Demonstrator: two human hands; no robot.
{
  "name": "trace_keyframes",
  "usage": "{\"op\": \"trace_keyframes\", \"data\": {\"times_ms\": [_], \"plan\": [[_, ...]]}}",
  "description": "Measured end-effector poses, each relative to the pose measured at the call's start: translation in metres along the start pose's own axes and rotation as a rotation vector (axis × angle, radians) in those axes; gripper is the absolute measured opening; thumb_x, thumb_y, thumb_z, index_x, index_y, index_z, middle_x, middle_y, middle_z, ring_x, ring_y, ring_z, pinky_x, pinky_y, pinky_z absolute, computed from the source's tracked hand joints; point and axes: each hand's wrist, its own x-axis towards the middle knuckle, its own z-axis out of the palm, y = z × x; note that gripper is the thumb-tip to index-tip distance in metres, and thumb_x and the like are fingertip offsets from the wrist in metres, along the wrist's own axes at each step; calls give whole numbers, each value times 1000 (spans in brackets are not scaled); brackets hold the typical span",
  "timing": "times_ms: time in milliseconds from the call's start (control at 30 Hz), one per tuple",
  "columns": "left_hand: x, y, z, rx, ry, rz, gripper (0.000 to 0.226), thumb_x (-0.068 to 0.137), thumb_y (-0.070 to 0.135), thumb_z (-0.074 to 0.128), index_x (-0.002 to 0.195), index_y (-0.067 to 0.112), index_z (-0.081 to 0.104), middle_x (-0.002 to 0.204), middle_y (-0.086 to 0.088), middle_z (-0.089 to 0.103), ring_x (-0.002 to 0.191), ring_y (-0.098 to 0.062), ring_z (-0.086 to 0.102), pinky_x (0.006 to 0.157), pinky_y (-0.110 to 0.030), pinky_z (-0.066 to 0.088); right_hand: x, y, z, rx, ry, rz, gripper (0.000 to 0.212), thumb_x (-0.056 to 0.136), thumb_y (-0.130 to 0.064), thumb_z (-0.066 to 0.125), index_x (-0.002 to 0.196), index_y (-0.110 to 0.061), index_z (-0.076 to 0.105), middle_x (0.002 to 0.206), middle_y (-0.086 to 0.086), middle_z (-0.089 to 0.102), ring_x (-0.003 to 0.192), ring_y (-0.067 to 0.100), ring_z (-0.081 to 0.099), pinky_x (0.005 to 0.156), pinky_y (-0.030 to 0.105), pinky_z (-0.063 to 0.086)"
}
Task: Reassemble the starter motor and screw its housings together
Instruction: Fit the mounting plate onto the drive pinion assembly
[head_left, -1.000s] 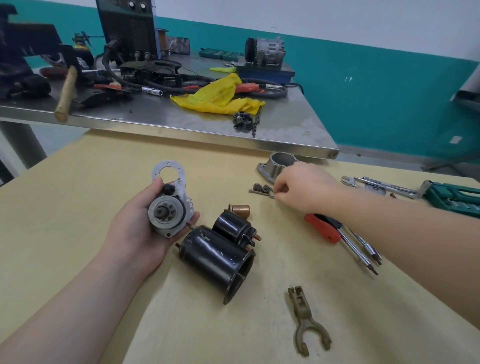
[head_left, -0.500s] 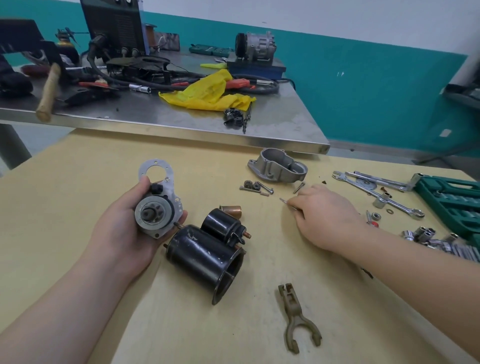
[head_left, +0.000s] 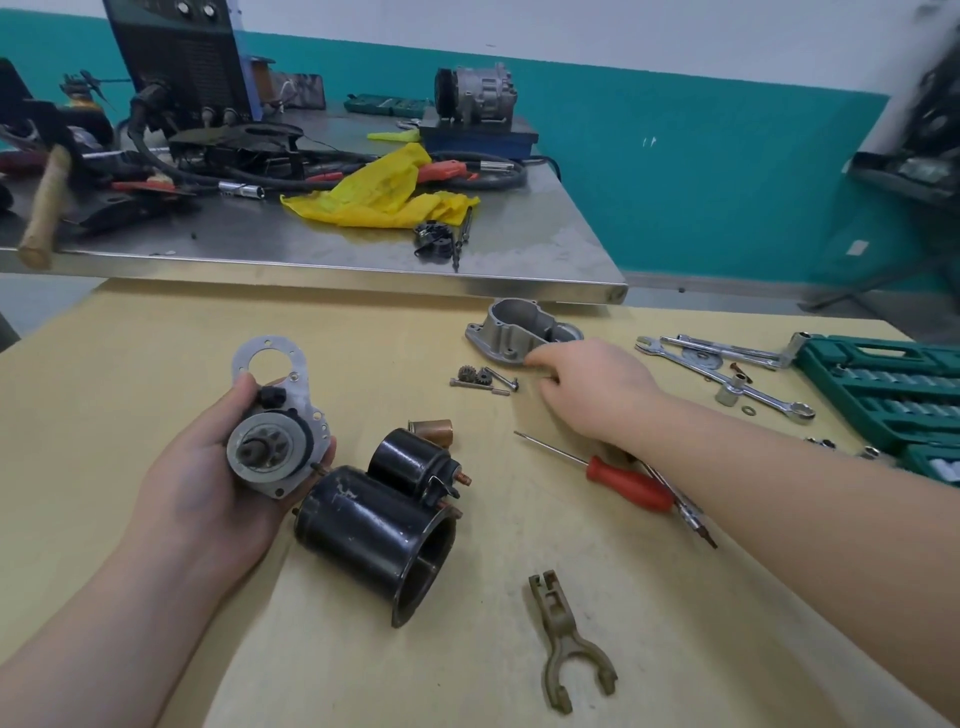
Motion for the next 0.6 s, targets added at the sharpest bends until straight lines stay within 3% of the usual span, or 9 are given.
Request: {"op": "trace_keyframes", "data": {"times_ms": [133,233,433,600], "plan": [[-1,1,0,9,-37,-16,29,108,43,59,100,16,67,90,-7,66,80,-26,65,71,-34,62,14,-10,7,-24,-14,-72,34,106,-43,53,139,-49,61,136,-3,68,121,29,64,85,39,57],[-3,2,2,-18,-15,-5,30,108,41,59,97,15,70,89,-7,67,79,-26,66,74,-36,61,17,-13,13,-18,0,-60,25,106,-39,55,124,-41,72,120,-3,74,108,28,67,79,38,59],[-13,5,7,-78,41,36,30,105,40,64,91,16,76,94,-6,71,83,-24,69,85,-38,58,11,-14,15,61,19,35,20,104,-43,60,108,-30,76,106,0,72,100,27,66,82,40,59],[-27,21,9,-257,-95,106,25,104,39,70,90,19,74,98,-1,68,85,-23,69,92,-37,59,6,-11,14,63,1,25,19,105,-28,61,107,-21,78,104,4,73,96,27,66,78,36,55]]}}
